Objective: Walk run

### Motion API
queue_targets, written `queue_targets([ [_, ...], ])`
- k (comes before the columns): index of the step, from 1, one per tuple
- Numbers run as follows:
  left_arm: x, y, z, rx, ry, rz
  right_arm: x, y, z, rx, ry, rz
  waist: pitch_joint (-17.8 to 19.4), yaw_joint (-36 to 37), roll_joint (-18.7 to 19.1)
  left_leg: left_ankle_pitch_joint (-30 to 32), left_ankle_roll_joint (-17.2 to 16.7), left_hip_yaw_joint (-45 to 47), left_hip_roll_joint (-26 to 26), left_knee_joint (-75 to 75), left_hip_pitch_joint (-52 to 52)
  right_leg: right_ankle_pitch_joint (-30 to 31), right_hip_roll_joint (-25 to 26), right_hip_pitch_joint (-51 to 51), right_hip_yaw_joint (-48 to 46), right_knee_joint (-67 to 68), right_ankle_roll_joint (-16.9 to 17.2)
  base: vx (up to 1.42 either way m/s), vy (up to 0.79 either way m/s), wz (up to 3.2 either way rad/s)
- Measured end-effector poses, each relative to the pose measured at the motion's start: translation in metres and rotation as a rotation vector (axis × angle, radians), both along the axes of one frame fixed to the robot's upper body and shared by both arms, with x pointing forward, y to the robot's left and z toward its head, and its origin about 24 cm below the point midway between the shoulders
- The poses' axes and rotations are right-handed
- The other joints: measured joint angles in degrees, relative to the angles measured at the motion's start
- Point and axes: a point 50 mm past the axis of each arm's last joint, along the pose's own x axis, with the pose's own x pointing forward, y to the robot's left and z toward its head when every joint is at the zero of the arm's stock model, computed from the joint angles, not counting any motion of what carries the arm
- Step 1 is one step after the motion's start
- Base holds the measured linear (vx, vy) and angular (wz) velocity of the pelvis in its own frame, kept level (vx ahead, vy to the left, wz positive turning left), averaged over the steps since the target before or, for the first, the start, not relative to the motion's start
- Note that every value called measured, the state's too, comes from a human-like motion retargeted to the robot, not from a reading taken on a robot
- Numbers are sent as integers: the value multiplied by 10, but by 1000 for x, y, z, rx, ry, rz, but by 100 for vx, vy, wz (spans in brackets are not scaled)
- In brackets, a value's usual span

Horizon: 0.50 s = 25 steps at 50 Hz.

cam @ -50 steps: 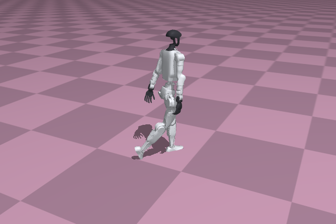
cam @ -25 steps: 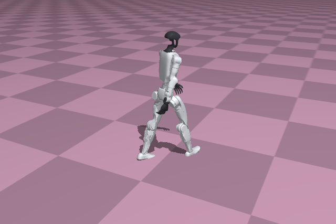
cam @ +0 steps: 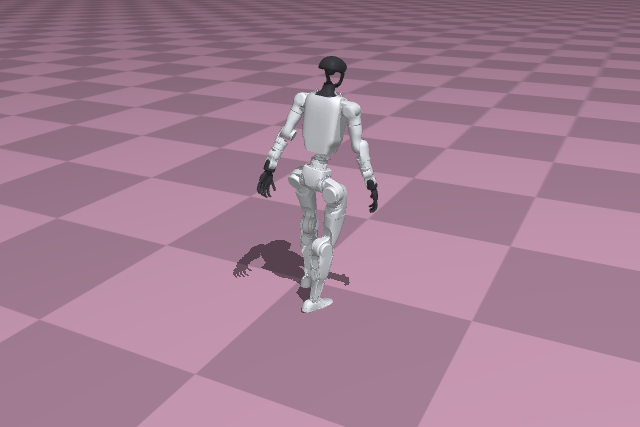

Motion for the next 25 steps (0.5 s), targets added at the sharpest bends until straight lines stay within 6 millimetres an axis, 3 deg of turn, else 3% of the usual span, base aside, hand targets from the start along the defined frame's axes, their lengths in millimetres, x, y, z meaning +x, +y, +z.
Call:
queue_targets([
  [4, -6, -8, 0, 17, -11, 141, 19, -14, 11, -44, -54, -9, 7, 15, 7, -50, 4, 60, -31, -150, -1, -28, 32, 43, -42, -8, -7, 62, -14, 78],
  [8, -6, -21, -2, 0, -35, 244, 19, -13, 11, -16, -70, -49, -2, 12, 5, -83, -3, 126, -51, -215, 9, -49, 53, 75, -77, -3, -1, 74, -13, 84],
  [11, -2, -24, -4, -8, -41, 273, 3, 0, 1, 50, -44, -87, -19, 26, -14, -62, 53, 116, -59, -195, 16, -37, 52, 88, -72, 14, 16, 81, -15, 24],
  [13, 1, -22, -4, -3, -46, 266, -15, 14, -8, 108, 0, -114, -33, 39, -31, -27, 86, 61, -80, -197, 17, -3, 43, 97, -84, 33, 44, 87, -18, 5],
  [16, 10, -18, -6, 11, -64, 271, -51, 38, -21, 182, 116, -158, -53, 45, -54, -22, 105, 44, -84, -185, 32, 123, 27, 99, -90, 90, 119, 111, -18, 7],
  [17, 17, -16, -7, 16, -81, 275, -63, 46, -25, 202, 157, -178, -59, 41, -53, -28, 103, 23, -77, -176, 33, 176, 35, 88, -78, 117, 140, 93, -29, 44],
  [19, 40, -11, -10, 27, -143, 274, -82, 58, -28, 243, 230, -215, -68, 21, -28, -41, 92, -22, -42, -157, 33, 268, 90, 38, -45, 189, 149, 76, -38, 87],
  [21, 68, -10, -14, 30, -223, 252, -102, 63, -30, 280, 301, -231, -69, 8, 0, -57, 85, -37, -12, -148, 54, 308, 132, -8, -20, 278, 149, 65, -27, 84],
  [22, 84, -12, -16, 25, -269, 234, -111, 65, -30, 294, 339, -235, -68, 4, 10, -65, 80, -43, -2, -147, 67, 302, 144, -29, -4, 320, 149, 87, -12, 77],
  [25, 138, -20, -18, -21, -430, 139, -140, 64, -29, 291, 435, -247, -62, -12, 35, -87, 82, -80, -6, -148, 110, 206, 139, -83, 49, 408, 149, 80, 7, 113],
])
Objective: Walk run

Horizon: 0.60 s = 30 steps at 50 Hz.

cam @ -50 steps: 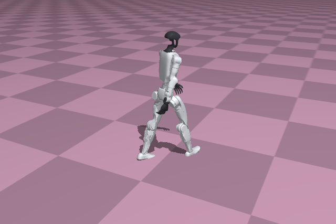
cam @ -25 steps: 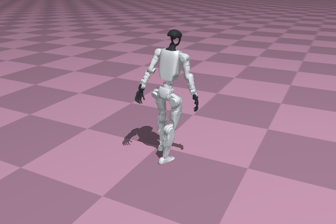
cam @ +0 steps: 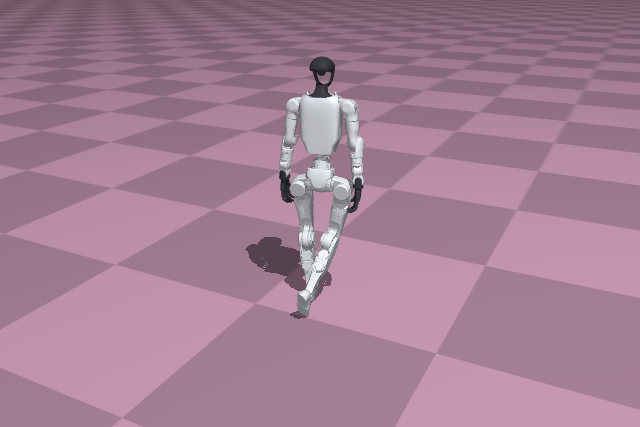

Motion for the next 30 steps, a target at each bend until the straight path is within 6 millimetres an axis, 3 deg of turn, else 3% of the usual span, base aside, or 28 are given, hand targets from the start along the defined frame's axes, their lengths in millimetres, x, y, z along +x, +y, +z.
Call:
queue_targets([
  [2, 37, -7, 3, -7, -120, -94, -18, -2, 2, -22, 37, -14, 5, -24, 12, -7, 5, -25, -10, -6, 26, -48, -19, -33, 29, 10, -7, 72, 7, 171],
  [4, 71, -11, 11, 1, -234, -187, -36, -1, 4, -30, 77, -30, 7, -48, 21, -14, 5, -53, -14, -14, 50, -86, -60, -64, 22, -11, -46, 84, -13, 161],
  [6, 100, -13, 20, 24, -334, -266, -54, 1, 7, -19, 130, -40, 8, -60, 19, -23, 2, -68, -20, -20, 73, -93, -108, -86, 13, -69, -82, 57, -16, 106],
  [8, 124, -14, 29, 52, -412, -323, -69, 3, 10, -2, 183, -49, 11, -69, 10, -34, -1, -76, -31, -25, 97, -86, -154, -99, 2, -152, -97, 76, -27, 83],
  [10, 142, -15, 37, 78, -470, -356, -79, 4, 12, 15, 222, -58, 17, -80, -4, -45, -6, -89, -45, -26, 124, -89, -194, -111, 1, -239, -94, 80, -32, 91],
  [13, 157, -12, 45, 96, -506, -365, -84, 5, 13, 22, 239, -58, 29, -98, -10, -61, -21, -102, -46, -31, 167, -105, -206, -135, 43, -355, -89, 74, -34, 76],
  [15, 157, -9, 45, 96, -497, -355, -84, 3, 13, 15, 237, -54, 33, -104, -6, -71, -34, -100, -35, -32, 193, -135, -202, -145, 71, -424, -52, 74, -37, 30],
  [19, 131, -4, 33, 68, -388, -328, -76, -2, 12, -17, 220, -69, 29, -120, 4, -72, -63, -107, -22, -14, 223, -129, -197, -144, 34, -412, -91, 79, -44, 35],
  [21, 105, -2, 23, 47, -301, -311, -70, -3, 11, -35, 201, -95, 19, -144, 5, -40, -87, -123, -20, 6, 229, -100, -210, -139, -18, -382, -76, 76, -42, 94],
  [22, 89, -2, 17, 36, -251, -300, -67, -3, 10, -42, 189, -112, 15, -158, 10, -10, -103, -133, -13, 21, 230, -83, -206, -132, -12, -375, -73, 87, -56, 95],
  [24, 50, -4, 7, 14, -137, -275, -57, -3, 7, -50, 154, -152, 11, -169, 26, 89, -144, -139, 9, 65, 221, -108, -176, -115, 49, -359, -104, 86, -57, 45],
  [27, -9, -11, -2, -21, 37, -235, -33, -3, 3, -53, 78, -210, 7, -178, 23, 254, -206, -153, 3, 202, 171, -133, -184, -78, 28, -357, -127, 87, -51, 23],
  [28, -25, -11, -2, -31, 88, -224, -22, -4, 2, -50, 39, -215, 5, -175, 12, 290, -217, -144, -11, 260, 145, -135, -198, -63, -7, -363, -132, 79, -45, -24],
  [30, -52, -11, -1, -52, 179, -224, 4, -4, 0, -42, -54, -207, -1, -158, -9, 363, -209, -107, -23, 351, 96, -152, -188, -42, 28, -371, -147, 66, -39, -28],
])
